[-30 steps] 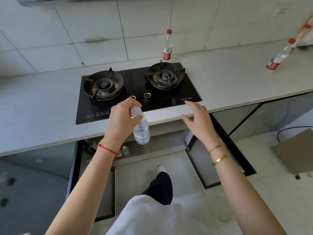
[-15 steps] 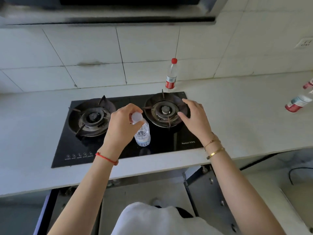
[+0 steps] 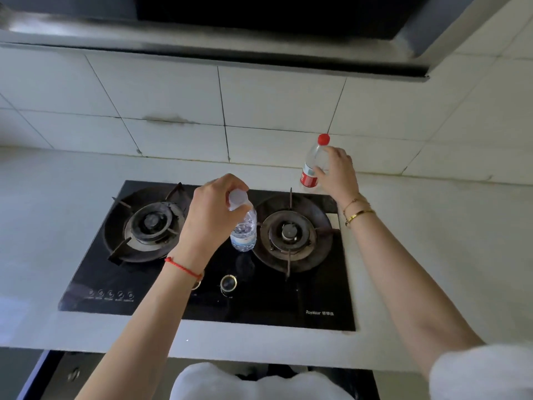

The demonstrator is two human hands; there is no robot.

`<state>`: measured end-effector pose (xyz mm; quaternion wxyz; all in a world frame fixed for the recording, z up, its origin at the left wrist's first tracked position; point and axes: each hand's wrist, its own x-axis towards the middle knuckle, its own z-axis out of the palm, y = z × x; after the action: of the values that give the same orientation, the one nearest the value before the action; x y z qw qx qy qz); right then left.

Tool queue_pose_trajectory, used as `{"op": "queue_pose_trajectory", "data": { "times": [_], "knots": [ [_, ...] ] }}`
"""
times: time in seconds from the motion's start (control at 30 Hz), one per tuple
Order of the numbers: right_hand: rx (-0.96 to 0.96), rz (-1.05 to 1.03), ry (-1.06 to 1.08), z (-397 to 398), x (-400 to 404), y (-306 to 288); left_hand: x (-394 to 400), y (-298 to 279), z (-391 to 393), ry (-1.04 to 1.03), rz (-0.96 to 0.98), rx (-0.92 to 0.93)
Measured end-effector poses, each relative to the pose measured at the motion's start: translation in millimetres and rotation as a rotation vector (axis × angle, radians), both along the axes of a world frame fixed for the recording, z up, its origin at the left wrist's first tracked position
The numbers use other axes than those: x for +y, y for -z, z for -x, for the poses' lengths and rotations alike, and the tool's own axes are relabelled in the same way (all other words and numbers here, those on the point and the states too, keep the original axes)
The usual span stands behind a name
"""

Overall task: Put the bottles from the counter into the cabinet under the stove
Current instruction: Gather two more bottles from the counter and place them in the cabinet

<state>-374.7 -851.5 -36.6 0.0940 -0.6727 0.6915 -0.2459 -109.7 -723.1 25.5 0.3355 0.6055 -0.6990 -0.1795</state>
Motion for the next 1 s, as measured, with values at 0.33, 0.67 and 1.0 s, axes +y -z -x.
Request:
{"op": "queue_pose_trajectory", "data": {
  "times": [0.33,0.67,1.0],
  "knots": [
    [-0.013,-0.120,-0.036,20,-95,17,-42,5,27,-0.104,-0.002,0.003],
    [-0.019,0.069,-0.094,23,-79,29,-38,7,36,-0.171,-0.009,-0.015],
    [-0.048,0.396,-0.222,-3,17,-16,21,-4,16,-0.172,0.090,0.002]
  ]
}}
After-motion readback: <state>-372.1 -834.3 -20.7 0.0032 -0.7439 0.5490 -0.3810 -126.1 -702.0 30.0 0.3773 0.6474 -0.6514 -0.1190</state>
